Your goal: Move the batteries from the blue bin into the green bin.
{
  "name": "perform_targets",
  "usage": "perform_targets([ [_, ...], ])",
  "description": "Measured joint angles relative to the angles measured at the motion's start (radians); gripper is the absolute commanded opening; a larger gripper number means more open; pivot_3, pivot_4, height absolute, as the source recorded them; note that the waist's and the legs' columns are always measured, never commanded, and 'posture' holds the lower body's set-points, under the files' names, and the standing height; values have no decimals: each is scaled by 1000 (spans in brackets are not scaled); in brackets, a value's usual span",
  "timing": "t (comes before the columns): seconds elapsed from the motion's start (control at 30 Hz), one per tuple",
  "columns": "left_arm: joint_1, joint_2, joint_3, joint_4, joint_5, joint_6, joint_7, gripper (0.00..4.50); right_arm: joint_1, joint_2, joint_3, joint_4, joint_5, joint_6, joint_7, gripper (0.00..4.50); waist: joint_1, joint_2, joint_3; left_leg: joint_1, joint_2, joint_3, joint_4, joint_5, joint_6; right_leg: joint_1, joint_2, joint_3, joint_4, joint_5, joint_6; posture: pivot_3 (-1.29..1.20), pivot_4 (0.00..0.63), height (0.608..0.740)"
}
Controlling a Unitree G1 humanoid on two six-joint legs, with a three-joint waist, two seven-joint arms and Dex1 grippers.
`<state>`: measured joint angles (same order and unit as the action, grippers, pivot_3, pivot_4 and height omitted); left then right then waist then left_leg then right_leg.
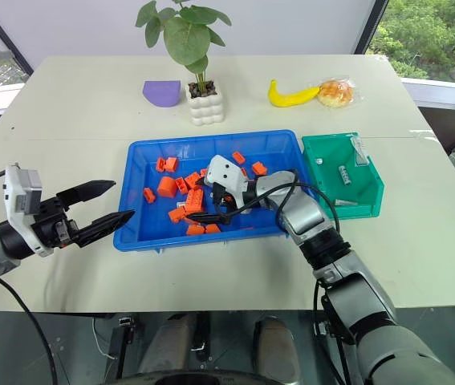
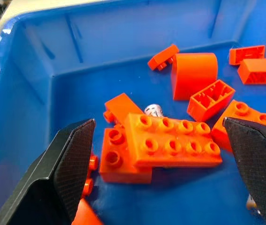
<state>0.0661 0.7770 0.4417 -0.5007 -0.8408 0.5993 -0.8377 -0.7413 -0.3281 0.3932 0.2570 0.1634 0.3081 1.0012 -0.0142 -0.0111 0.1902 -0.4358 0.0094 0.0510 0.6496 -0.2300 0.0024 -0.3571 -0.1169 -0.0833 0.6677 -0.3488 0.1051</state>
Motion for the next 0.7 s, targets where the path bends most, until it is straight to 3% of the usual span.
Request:
perform_targets([
  [0.3,-3,-5,0,-2,0,-3,12,4500,-28,35,-1,102,-44,-58,18,4479,0,0,0,0,0,0,0,0,0,0,0,0,0,0,0,0,150,739],
  [0.4,-3,-5,0,-5,0,-3,15,4500,-29,36,-3,110,-52,-65,28,3687,-1,0,0,0,0,0,0,0,0,0,0,0,0,0,0,0,150,739],
  [0.53,-3,-12,0,-8,0,-3,19,4500,-30,41,-9,117,-54,-75,36,1729,0,0,0,0,0,0,0,0,0,0,0,0,0,0,0,0,150,739],
  [0.6,-4,-13,0,-11,0,-4,24,4500,-41,42,-11,120,-63,-77,37,1013,-1,0,0,0,0,0,0,0,0,0,0,0,0,0,0,0,150,739],
  [0.7,-10,-17,0,-12,0,-4,33,4500,-42,46,-12,121,-71,-78,34,1013,-1,0,0,0,0,0,0,0,0,0,0,0,0,0,0,0,150,739],
])
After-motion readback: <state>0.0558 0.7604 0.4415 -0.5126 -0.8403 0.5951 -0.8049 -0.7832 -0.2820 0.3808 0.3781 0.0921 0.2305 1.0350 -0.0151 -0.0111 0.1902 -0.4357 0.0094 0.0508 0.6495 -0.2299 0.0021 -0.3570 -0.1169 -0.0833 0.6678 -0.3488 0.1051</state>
